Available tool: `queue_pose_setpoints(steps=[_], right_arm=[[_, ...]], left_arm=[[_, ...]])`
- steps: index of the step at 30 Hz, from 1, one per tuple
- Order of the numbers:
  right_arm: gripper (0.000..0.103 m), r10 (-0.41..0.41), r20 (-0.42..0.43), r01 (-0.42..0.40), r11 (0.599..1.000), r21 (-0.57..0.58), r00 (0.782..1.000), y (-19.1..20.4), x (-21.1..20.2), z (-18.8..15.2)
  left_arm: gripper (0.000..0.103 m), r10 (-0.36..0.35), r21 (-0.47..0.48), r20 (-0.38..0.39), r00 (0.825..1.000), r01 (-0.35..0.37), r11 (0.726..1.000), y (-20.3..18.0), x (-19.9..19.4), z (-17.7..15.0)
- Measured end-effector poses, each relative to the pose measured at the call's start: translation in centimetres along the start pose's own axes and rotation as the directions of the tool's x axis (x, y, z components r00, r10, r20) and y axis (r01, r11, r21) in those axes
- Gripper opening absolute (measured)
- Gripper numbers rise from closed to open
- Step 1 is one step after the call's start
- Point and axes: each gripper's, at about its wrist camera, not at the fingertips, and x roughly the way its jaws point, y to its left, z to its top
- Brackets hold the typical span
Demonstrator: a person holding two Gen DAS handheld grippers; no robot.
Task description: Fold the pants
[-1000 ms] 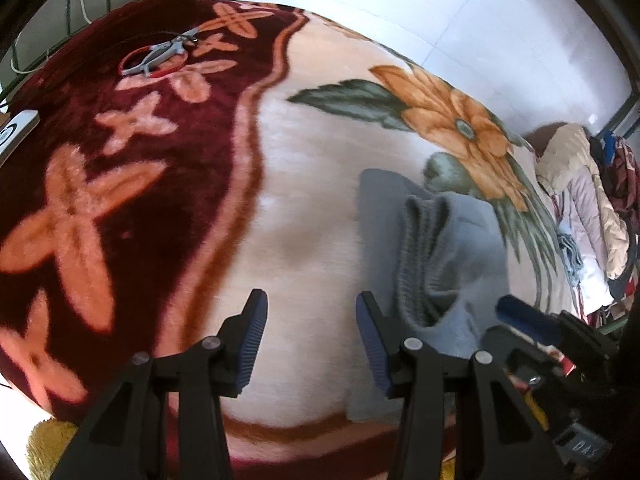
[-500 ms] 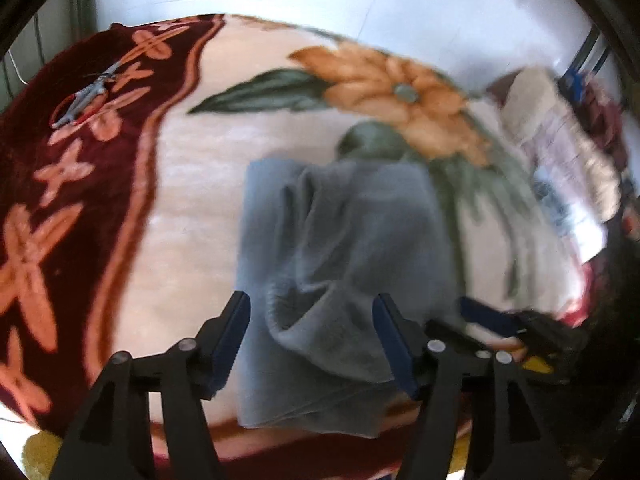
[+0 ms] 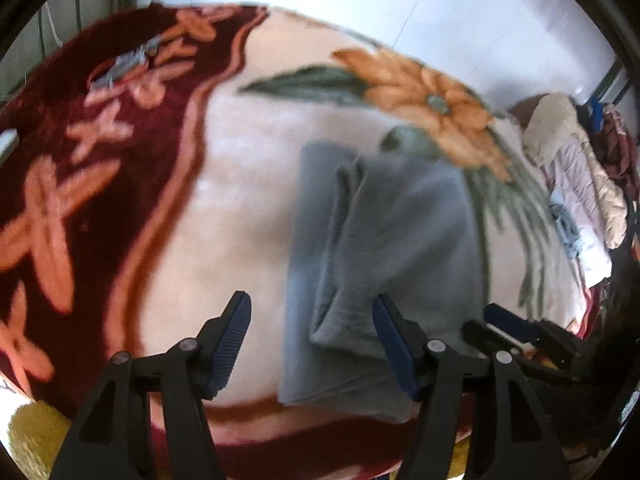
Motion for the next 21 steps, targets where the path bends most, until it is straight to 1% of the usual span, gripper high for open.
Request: queue_pose_setpoints(steps=[1, 3, 5, 8, 10, 11, 13, 15, 16, 17, 19, 21], right_arm=[[0.042, 0.008, 0.015, -0.008, 1.000, 0.007, 1.000, 0.0, -0.2, 0.3], [0.042, 0.024, 0.031, -0.025, 0.999, 0.023, 0.999, -0.2, -0.2, 0.6], [0.042, 0.039, 0.026, -0.040, 0.998, 0.038, 0.999, -0.3, 0.1, 0.7], [0.042, 0.050, 0.005, -0.051, 0.998, 0.041, 0.999, -0.2, 0.9, 0.4], [0.042, 0.050, -0.009, -0.049, 0.998, 0.036, 0.999, -0.1, 1.4, 0.1], [0.042, 0.046, -0.018, -0.046, 0.998, 0.034, 0.999, -0.1, 1.7, -0.1], [0.042, 0.042, -0.022, -0.042, 0.999, 0.029, 0.999, -0.2, 1.9, -0.3], [0.042, 0.041, -0.029, -0.040, 0.999, 0.029, 0.999, -0.3, 2.1, -0.5], [0.042, 0.042, -0.032, -0.041, 0.999, 0.031, 0.999, -0.4, 2.2, -0.6], [0.042, 0.043, -0.034, -0.042, 0.999, 0.035, 0.998, -0.5, 2.2, -0.6], [0.042, 0.048, -0.039, -0.046, 0.998, 0.044, 0.998, -0.7, 2.2, -0.6], [0.042, 0.053, -0.035, -0.051, 0.997, 0.058, 0.998, -1.0, 1.7, -0.4]], left_arm=[[0.063, -0.009, 0.004, 0.019, 1.000, 0.009, 1.000, -0.4, -0.3, 0.6], [0.053, -0.047, 0.024, 0.063, 0.997, 0.046, 0.999, -1.4, -0.8, 1.9], [0.038, -0.080, 0.043, 0.083, 0.993, 0.076, 0.996, -2.3, -0.5, 2.9], [0.028, -0.150, 0.062, 0.083, 0.985, 0.145, 0.987, -3.3, 0.9, 4.4], [0.027, -0.164, 0.072, 0.075, 0.984, 0.159, 0.985, -3.9, 2.3, 5.1], [0.026, -0.153, 0.080, 0.073, 0.986, 0.147, 0.986, -4.0, 3.0, 5.4], [0.025, -0.098, 0.090, 0.061, 0.993, 0.093, 0.992, -3.8, 4.7, 6.2], [0.024, -0.065, 0.079, 0.048, 0.997, 0.061, 0.995, -3.0, 6.1, 6.5], [0.025, -0.031, 0.072, 0.040, 0.999, 0.028, 0.997, -2.5, 6.7, 6.7], [0.033, -0.018, 0.068, 0.031, 0.999, 0.016, 0.998, -1.9, 7.1, 6.8], [0.038, -0.048, 0.031, 0.008, 0.999, 0.048, 0.998, -0.6, 7.8, 7.0], [0.038, -0.082, 0.002, 0.006, 0.997, 0.082, 0.997, 0.1, 7.2, 6.9]])
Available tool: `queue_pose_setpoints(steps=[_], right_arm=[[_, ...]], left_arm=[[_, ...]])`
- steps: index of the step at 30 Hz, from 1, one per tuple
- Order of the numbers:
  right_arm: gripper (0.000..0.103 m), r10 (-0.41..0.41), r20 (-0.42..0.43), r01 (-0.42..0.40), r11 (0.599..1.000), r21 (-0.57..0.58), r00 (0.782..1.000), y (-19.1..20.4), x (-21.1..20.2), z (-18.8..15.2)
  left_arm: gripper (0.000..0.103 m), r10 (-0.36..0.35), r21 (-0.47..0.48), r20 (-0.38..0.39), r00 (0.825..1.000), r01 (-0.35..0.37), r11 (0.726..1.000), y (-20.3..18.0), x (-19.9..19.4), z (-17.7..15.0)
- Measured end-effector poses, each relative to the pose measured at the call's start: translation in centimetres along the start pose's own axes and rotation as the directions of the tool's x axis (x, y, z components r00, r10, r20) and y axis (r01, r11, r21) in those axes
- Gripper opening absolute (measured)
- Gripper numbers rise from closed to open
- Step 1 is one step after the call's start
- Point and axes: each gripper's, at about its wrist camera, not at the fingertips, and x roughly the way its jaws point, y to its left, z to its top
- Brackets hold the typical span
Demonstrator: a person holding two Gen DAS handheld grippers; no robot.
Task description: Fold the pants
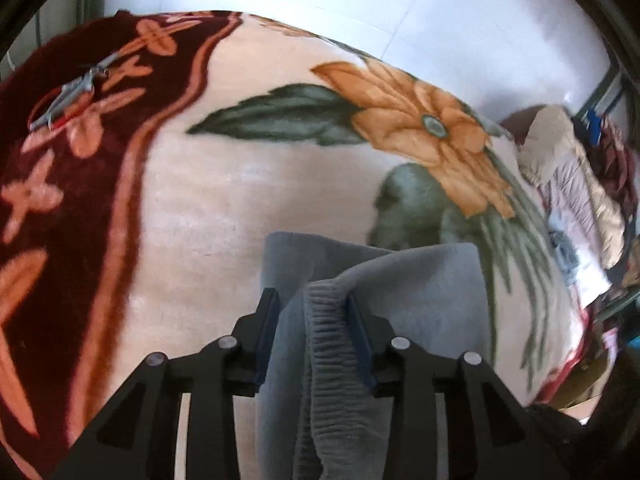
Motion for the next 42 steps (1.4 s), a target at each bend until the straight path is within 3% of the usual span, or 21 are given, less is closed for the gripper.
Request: queue_pose_setpoints(steps=[3, 5, 7, 12, 14, 15, 16, 18, 19, 20, 23, 29, 33, 36, 38, 41, 42], right_arm=[[0.047, 0.016, 0.040, -0.018, 0.999, 0.049, 0.999, -1.0, -0.9, 0.7], [0.064, 0.030, 0.057, -0.035, 0.996, 0.087, 0.998, -1.7, -1.1, 0.9], [0.064, 0.040, 0.061, -0.048, 0.989, 0.140, 0.997, -2.6, -0.6, 1.2], [0.064, 0.140, -0.014, -0.132, 0.959, 0.251, 0.990, -4.2, 2.5, 1.5], [0.064, 0.173, -0.018, -0.160, 0.944, 0.290, 0.985, -4.5, 3.5, 1.4], [0.062, 0.177, -0.011, -0.166, 0.941, 0.293, 0.984, -4.5, 3.7, 1.5], [0.049, 0.184, -0.002, -0.175, 0.943, 0.284, 0.983, -4.4, 3.7, 1.5], [0.039, 0.189, -0.003, -0.182, 0.951, 0.250, 0.982, -3.9, 3.7, 1.7], [0.030, 0.182, 0.001, -0.177, 0.956, 0.235, 0.983, -3.7, 3.5, 1.8], [0.027, 0.185, 0.008, -0.182, 0.957, 0.226, 0.983, -3.6, 3.2, 1.9], [0.025, 0.162, 0.049, -0.169, 0.964, 0.204, 0.986, -3.5, 1.6, 2.6], [0.025, 0.056, 0.127, -0.070, 0.991, 0.113, 0.990, -3.5, -1.5, 5.0], [0.026, 0.025, 0.075, -0.035, 0.991, 0.129, 0.997, -5.1, 0.2, 5.5], [0.032, -0.018, 0.017, 0.016, 0.992, 0.122, 1.000, -6.0, 2.4, 5.0], [0.039, -0.027, 0.016, 0.024, 0.991, 0.132, 1.000, -6.6, 2.8, 4.5], [0.043, -0.024, 0.012, 0.022, 0.987, 0.156, 1.000, -7.1, 2.4, 4.6], [0.043, -0.025, 0.010, 0.023, 0.987, 0.157, 1.000, -7.1, 2.2, 4.6]], left_arm=[[0.040, -0.020, -0.011, 0.006, 1.000, 0.020, 1.000, 0.2, -1.7, -0.5], [0.052, -0.059, -0.019, 0.002, 0.998, 0.059, 0.998, 0.4, -2.9, -1.2], [0.059, -0.084, -0.039, -0.007, 0.996, 0.084, 0.996, 0.9, -3.6, -2.3], [0.060, -0.055, -0.094, -0.066, 0.996, 0.049, 0.994, 1.9, -2.2, -4.2], [0.060, -0.091, -0.135, -0.075, 0.993, 0.081, 0.988, 2.2, -1.6, -4.6], [0.060, -0.115, -0.154, -0.080, 0.990, 0.102, 0.983, 2.2, -1.4, -4.8], [0.059, -0.131, -0.161, -0.085, 0.988, 0.116, 0.980, 2.1, -1.1, -4.9], [0.055, -0.129, -0.152, -0.082, 0.988, 0.116, 0.982, 1.7, -0.8, -5.1], [0.042, -0.138, -0.147, -0.080, 0.987, 0.125, 0.981, 1.5, -0.8, -5.1], [0.036, -0.143, -0.143, -0.076, 0.987, 0.131, 0.981, 1.2, -0.9, -5.1], [0.025, -0.134, -0.103, -0.044, 0.990, 0.129, 0.986, 0.2, -2.0, -4.7], [0.022, -0.181, -0.031, 0.046, 0.982, 0.183, 0.983, -2.5, -3.7, -3.3], [0.023, -0.149, -0.032, 0.020, 0.989, 0.150, 0.988, -4.0, -1.7, -2.7], [0.024, -0.083, -0.009, -0.017, 0.996, 0.083, 0.996, -4.7, 0.6, -3.0], [0.032, -0.041, 0.020, -0.017, 0.999, 0.041, 0.999, -4.9, 1.4, -3.5], [0.050, 0.008, 0.057, -0.006, 1.000, -0.008, 0.998, -4.8, 1.3, -3.7], [0.051, 0.022, 0.061, -0.007, 1.000, -0.022, 0.998, -4.7, 1.1, -3.7]])
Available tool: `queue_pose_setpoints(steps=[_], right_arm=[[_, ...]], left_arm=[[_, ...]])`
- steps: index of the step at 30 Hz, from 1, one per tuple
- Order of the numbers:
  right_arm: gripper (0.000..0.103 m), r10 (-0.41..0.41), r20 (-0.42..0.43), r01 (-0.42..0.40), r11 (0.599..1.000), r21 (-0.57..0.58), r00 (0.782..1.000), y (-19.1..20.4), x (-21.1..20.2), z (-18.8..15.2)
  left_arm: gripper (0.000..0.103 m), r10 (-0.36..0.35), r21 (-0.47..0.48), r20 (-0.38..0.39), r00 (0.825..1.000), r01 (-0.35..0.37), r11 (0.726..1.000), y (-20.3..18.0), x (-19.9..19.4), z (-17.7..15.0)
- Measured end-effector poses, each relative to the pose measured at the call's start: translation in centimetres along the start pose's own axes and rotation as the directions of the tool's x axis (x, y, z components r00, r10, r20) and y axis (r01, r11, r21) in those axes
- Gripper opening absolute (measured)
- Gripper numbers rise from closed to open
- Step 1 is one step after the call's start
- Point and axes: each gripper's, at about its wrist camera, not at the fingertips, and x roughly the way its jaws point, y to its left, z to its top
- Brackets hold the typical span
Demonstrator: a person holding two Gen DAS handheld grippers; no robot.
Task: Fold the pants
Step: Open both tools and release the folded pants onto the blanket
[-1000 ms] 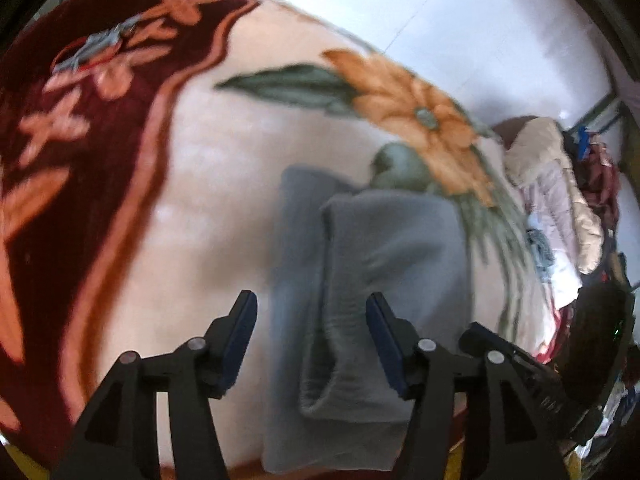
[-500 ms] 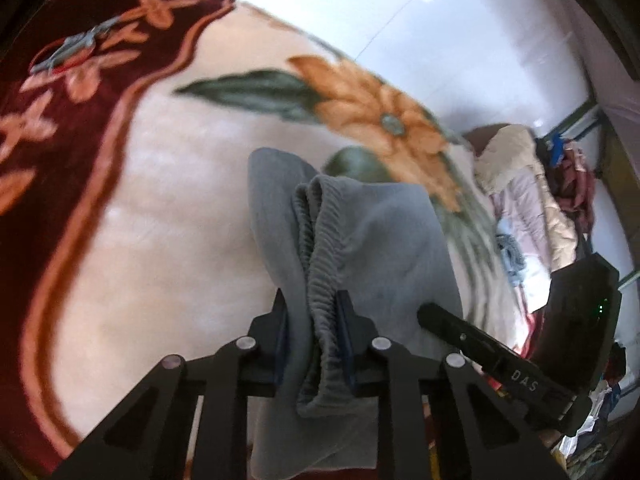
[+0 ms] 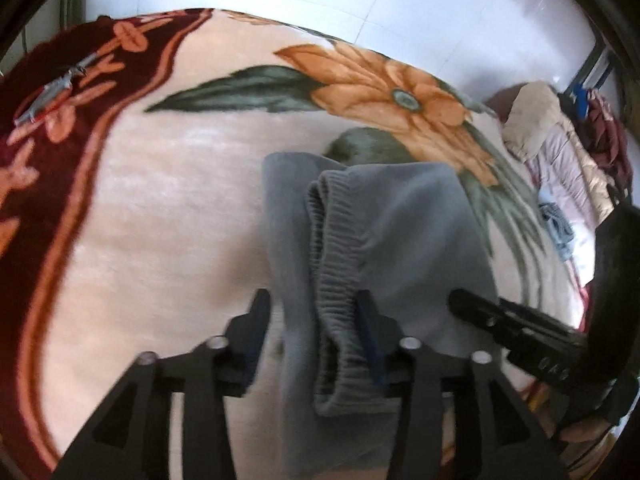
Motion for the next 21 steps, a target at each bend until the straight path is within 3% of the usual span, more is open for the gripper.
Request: queue_pose_setpoints(steps=[4, 10, 16, 21], right_arm=[[0.045, -0.041, 0.046, 0.041, 0.999, -0.016, 0.998, 0.7, -2.2, -0.1], [0.055, -0.029, 0.089, 0.032, 0.999, -0.035, 0.996, 2.2, -5.7, -1.7], [0.056, -0.043, 0.114, 0.051, 0.997, -0.066, 0.992, 3.6, -7.6, -4.2], [0.056, -0.064, 0.112, 0.075, 0.993, -0.094, 0.992, 4.2, -7.7, -6.2]], left_arm=[[0.054, 0.009, -0.021, -0.006, 1.000, -0.009, 1.000, 0.4, -1.3, -0.2], [0.069, 0.078, 0.010, -0.017, 0.997, -0.078, 0.997, -0.4, -4.1, -1.5], [0.081, 0.123, 0.053, -0.031, 0.992, -0.121, 0.991, -1.8, -5.9, -3.6], [0.083, 0.162, 0.090, -0.040, 0.986, -0.158, 0.983, -2.9, -6.3, -5.5]])
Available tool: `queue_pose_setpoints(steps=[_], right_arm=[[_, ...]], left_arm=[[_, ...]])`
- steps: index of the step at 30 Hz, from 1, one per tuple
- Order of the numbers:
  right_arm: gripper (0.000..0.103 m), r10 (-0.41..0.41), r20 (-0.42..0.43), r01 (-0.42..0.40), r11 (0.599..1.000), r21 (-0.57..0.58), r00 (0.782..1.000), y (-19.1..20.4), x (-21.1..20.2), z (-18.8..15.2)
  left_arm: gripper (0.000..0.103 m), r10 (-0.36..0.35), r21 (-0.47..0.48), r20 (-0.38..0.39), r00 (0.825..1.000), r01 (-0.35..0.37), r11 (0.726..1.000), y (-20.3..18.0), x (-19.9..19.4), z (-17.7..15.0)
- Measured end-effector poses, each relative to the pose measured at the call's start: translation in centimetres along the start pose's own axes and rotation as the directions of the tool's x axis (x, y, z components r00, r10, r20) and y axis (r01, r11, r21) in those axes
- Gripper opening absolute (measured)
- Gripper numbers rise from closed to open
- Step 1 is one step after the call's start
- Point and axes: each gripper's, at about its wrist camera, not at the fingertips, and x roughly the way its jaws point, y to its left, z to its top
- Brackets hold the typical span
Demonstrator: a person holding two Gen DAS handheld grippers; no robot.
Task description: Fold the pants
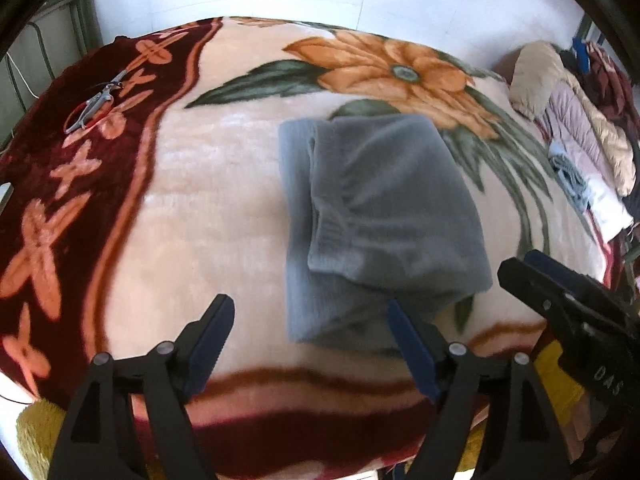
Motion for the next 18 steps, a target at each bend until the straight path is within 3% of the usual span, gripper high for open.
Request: queue_pose_setpoints(steps=[9, 18], right_arm=[[0.056, -0.007, -0.031, 0.006, 1.000, -0.018, 0.999, 0.4, 0.7, -2.7], [0.056, -0.010, -0.024, 0.009, 1.000, -0.020, 1.000, 0.6, 0.3, -3.3]], left_arm=[[0.083, 0.029, -0.008, -0.027, 0.999, -0.029, 1.000, -0.6, 0.2, -1.7], [0.083, 0.022, -0.013, -0.031, 0.999, -0.023, 1.000, -0.9, 0.1, -2.2]])
